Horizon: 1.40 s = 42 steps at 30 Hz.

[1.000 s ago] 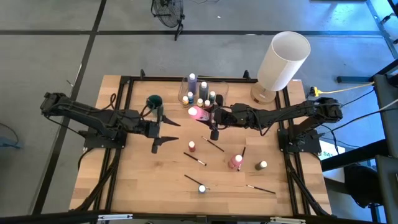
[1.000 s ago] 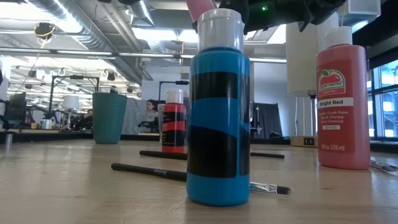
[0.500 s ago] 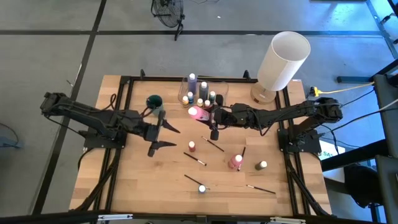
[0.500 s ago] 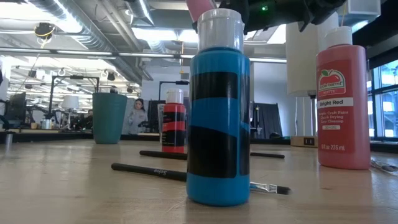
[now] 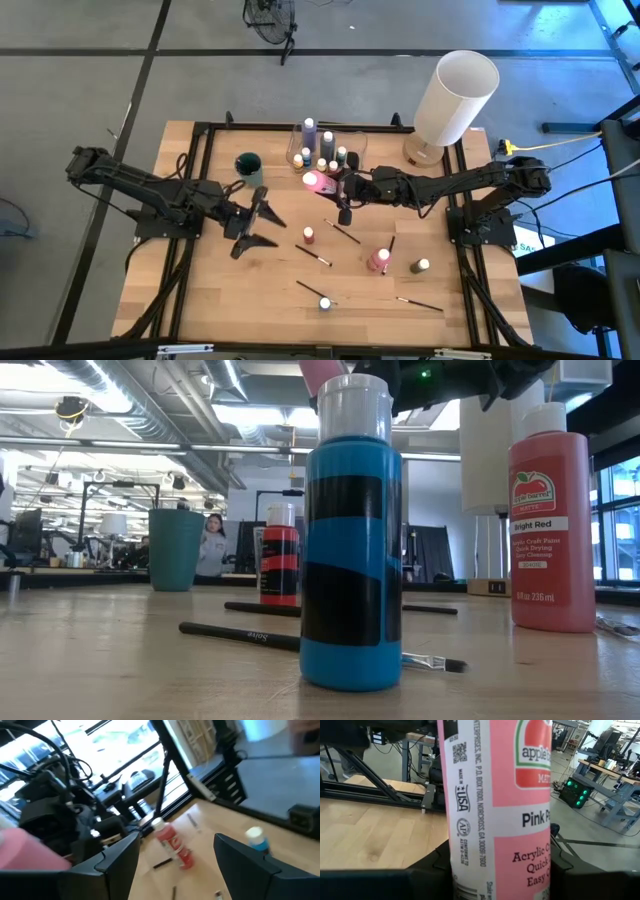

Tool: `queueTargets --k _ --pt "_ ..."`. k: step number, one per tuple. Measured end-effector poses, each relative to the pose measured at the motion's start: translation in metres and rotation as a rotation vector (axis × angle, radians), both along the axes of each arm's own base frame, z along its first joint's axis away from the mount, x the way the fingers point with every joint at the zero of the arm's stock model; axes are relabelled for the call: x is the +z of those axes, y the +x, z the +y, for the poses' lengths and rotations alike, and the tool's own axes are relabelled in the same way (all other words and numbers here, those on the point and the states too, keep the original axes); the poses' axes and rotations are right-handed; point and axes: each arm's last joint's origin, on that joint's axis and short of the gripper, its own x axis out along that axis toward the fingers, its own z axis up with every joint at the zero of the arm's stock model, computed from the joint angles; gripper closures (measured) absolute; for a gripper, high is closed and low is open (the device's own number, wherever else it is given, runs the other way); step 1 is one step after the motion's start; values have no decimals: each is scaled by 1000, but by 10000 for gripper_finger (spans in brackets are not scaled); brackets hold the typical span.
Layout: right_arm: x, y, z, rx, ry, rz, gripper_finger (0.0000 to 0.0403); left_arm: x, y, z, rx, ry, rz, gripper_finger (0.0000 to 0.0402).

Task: Pick & Place Paint Supplies
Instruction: Put the pink paint bottle into the transparent bin

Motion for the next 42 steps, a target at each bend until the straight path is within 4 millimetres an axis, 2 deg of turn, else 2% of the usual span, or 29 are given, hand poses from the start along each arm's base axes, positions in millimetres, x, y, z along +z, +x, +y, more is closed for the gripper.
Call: queueTargets --k 3,15,29,36,42 --pt "0 0 0 -1 3 0 235 0 0 -1 -22 -52 13 151" --pt "0 0 0 -1 2 0 235 1 0 -1 -26 -82 18 146" --pt "0 0 0 -2 2 0 235 0 0 -1 -8 -141 42 60" --pt "0 0 0 -2 2 -1 235 0 0 -1 13 -353 115 48" --pt "3 0 1 28 -6 -31 235 6 0 -1 28 -541 107 48"
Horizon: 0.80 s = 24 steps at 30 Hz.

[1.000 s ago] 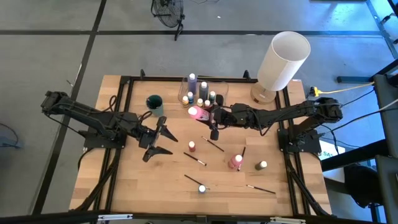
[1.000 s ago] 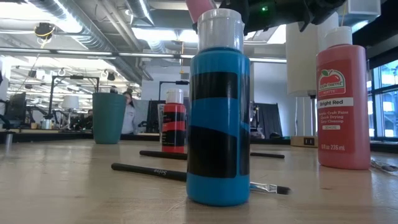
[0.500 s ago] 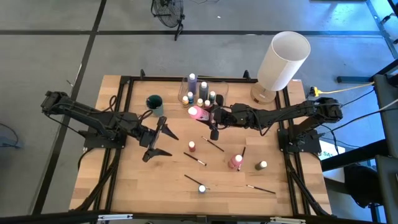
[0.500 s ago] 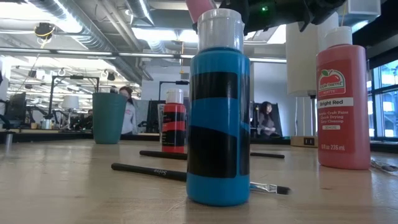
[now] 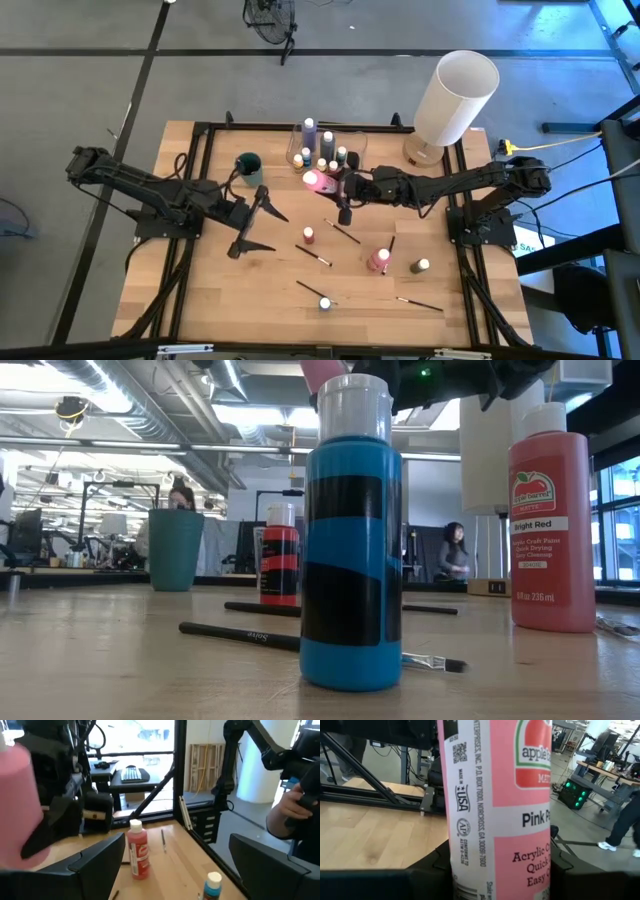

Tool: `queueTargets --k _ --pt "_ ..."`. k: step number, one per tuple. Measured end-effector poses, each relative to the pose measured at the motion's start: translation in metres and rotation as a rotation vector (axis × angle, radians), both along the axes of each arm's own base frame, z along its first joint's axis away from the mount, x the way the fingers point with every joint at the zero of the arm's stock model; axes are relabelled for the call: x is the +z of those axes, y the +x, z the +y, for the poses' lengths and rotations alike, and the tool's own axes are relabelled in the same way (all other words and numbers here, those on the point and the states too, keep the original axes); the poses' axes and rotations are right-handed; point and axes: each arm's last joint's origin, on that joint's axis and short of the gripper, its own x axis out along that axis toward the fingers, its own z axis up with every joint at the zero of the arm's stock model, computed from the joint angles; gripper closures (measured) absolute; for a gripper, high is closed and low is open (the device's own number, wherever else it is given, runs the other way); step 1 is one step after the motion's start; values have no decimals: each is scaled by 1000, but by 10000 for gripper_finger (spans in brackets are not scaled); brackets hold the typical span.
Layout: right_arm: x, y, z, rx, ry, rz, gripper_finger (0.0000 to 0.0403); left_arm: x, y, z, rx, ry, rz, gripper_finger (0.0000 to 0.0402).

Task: Pick & Place Paint Supplies
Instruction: Put the pink paint bottle into the transparent bin

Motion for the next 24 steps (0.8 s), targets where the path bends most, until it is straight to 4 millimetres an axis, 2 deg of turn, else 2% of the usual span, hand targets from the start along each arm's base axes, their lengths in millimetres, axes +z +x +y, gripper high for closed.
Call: queueTargets --k 6,12,15,24 --pt "4 1 2 79 3 -43 235 1 0 2 38 -56 1 48" --pt "8 1 4 137 6 -77 235 2 2 11 353 114 -36 49" --pt "8 1 5 165 7 -83 235 2 1 15 482 140 -31 48" --pt "15 0 8 273 5 -151 235 1 3 16 533 139 -31 48"
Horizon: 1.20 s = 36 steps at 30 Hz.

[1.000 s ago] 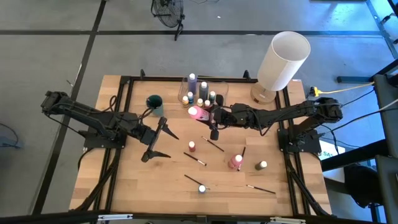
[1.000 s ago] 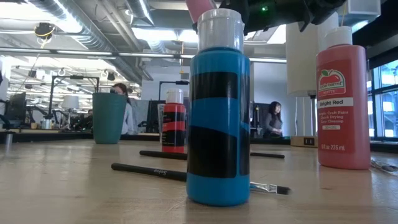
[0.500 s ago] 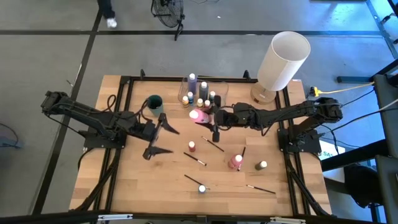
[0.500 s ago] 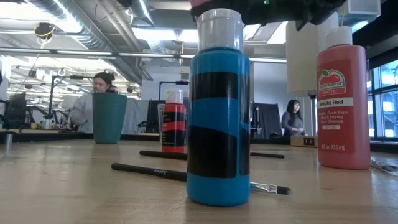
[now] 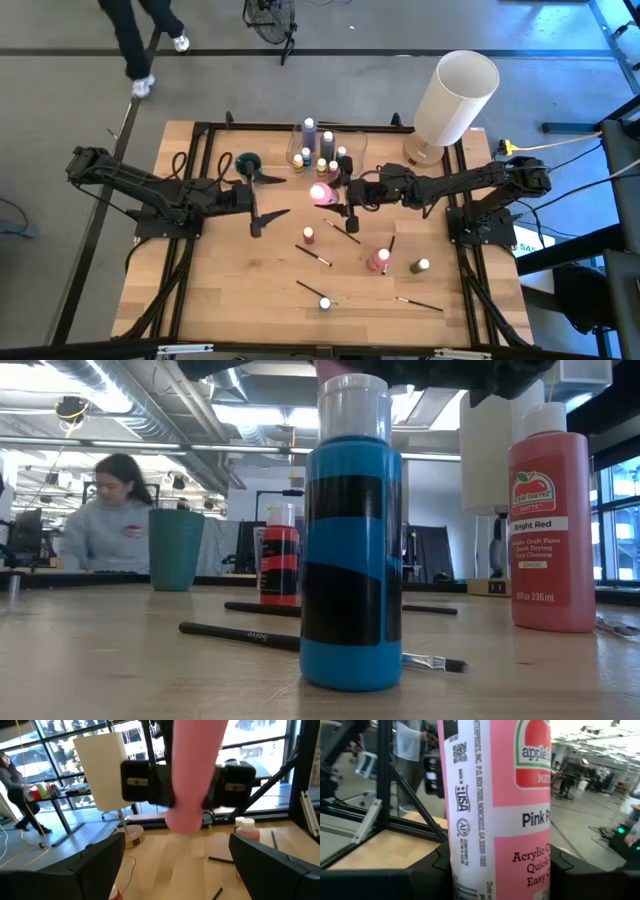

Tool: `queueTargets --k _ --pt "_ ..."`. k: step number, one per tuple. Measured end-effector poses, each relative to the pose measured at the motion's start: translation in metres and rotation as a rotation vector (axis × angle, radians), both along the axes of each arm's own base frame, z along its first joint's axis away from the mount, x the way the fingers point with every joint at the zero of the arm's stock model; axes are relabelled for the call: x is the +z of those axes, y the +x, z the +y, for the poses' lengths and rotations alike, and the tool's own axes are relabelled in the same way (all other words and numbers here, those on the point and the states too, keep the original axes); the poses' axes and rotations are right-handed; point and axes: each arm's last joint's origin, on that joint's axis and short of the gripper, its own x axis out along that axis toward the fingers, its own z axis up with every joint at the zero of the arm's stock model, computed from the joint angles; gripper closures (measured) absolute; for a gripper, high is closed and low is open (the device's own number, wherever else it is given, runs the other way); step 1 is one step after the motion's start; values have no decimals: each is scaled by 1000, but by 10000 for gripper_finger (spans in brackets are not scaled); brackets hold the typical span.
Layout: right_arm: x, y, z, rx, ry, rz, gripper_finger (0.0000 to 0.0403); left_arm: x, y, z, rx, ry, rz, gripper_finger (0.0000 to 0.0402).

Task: Pick & Place Paint Supplies
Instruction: Put the pink paint bottle into the transparent bin

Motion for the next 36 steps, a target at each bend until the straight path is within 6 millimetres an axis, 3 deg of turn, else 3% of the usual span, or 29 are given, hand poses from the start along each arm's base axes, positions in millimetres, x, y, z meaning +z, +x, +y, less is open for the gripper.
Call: queueTargets --k 11,23,36 --pt "2 0 1 40 -17 -22 235 -19 20 -3 72 31 79 48" --pt "2 0 2 83 -19 -18 235 -3 12 -2 163 113 -7 51" --pt "32 12 9 133 -9 71 235 -1 12 1 172 52 -52 51"
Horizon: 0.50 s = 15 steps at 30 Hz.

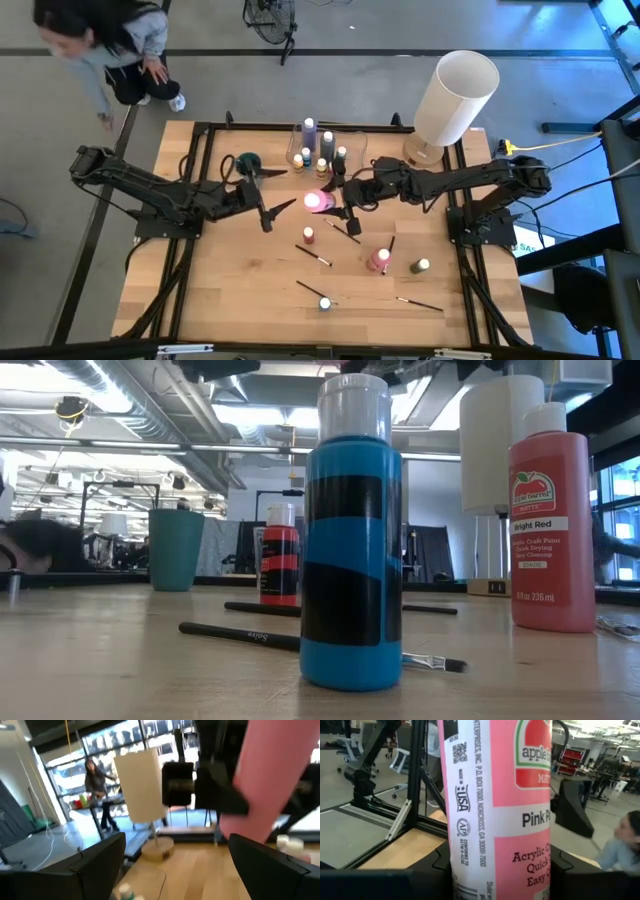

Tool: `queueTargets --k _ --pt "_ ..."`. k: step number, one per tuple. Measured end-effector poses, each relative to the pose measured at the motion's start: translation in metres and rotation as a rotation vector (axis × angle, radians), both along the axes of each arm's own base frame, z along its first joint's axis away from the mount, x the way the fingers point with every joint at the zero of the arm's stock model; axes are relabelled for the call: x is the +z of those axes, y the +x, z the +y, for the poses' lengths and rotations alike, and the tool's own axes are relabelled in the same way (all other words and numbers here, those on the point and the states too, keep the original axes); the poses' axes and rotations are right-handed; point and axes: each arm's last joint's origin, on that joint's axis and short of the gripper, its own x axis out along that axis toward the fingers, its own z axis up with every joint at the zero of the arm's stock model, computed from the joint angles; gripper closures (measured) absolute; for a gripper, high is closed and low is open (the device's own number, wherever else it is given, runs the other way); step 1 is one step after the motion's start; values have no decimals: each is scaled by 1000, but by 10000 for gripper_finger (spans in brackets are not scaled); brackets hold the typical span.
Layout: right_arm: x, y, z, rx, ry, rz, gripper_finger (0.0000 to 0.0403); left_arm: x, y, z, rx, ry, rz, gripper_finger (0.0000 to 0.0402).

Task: Pick & Place Paint Supplies
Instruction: Put the pink paint bottle into the transparent bin

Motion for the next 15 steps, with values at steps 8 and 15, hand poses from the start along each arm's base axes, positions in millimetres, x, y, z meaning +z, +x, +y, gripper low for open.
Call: queueTargets --k 8,15 --pt "0 0 -1 -45 8 1 235 12 1 -4 -182 -31 -140 51" --pt "0 1 -4 -92 7 -3 235 14 7 -6 -229 -56 -230 51"
